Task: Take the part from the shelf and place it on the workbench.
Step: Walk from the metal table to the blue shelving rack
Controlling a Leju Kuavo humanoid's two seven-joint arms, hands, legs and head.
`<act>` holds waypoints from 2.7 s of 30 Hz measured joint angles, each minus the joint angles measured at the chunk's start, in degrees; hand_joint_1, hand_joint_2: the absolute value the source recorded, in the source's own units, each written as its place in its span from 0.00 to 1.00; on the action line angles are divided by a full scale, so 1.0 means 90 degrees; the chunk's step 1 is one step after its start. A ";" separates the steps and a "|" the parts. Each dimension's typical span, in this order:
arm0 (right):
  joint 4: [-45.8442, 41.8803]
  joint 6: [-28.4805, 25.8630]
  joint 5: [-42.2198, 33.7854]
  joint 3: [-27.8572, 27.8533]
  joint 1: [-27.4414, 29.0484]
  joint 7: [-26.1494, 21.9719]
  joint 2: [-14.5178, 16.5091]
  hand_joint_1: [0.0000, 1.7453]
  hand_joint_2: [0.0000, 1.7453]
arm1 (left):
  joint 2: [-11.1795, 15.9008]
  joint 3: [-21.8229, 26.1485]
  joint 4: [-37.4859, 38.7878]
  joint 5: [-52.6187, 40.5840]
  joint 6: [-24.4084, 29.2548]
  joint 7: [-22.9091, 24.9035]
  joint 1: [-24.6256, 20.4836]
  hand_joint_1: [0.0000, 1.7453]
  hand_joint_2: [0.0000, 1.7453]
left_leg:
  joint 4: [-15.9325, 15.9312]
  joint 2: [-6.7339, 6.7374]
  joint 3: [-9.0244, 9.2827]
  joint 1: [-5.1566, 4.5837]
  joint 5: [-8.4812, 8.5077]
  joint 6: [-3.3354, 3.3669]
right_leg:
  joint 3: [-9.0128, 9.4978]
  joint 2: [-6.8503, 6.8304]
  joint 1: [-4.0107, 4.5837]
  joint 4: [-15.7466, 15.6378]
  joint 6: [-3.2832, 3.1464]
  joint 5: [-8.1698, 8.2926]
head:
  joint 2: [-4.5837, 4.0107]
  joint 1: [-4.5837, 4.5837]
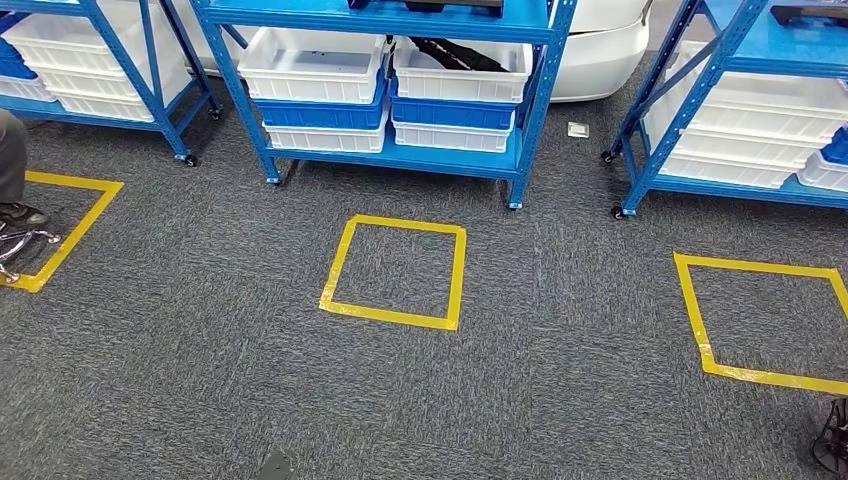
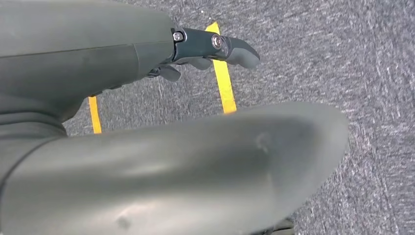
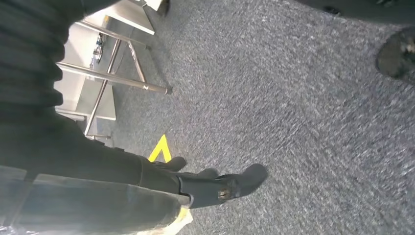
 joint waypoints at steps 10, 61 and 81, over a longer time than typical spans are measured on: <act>-0.0001 -0.0003 0.0041 -0.0076 -0.0014 0.0024 0.0008 0.00 1.00 | -0.0004 -0.0001 -0.0027 0.0058 0.0091 0.0070 -0.0106 0.00 0.00 | 0.0760 0.0019 -0.0113 0.0207 -0.0595 -0.0579 | 0.0978 -0.0038 -0.0072 -0.1655 -0.0246 0.0498 | 0.0000 -0.0123; -0.0005 0.0028 0.0169 -0.0127 0.0019 0.0041 0.0058 0.00 1.00 | 0.0005 0.0002 -0.0050 0.0112 0.0023 0.0063 -0.0057 0.00 0.00 | 0.0727 -0.0121 -0.0201 -0.0022 -0.0460 0.0010 | 0.0029 0.0077 0.0220 0.0337 -0.0244 -0.0665 | -0.0001 -0.0127; -0.0004 0.0039 0.0196 -0.0130 0.0058 0.0050 0.0104 0.00 1.00 | 0.0031 -0.0001 -0.0069 0.0122 0.0024 0.0078 -0.0024 0.00 0.00 | 0.0803 -0.0097 -0.0606 -0.0102 -0.0207 -0.0194 | 0.1515 0.0133 0.0296 -0.1492 -0.0524 -0.0129 | -0.0001 -0.0121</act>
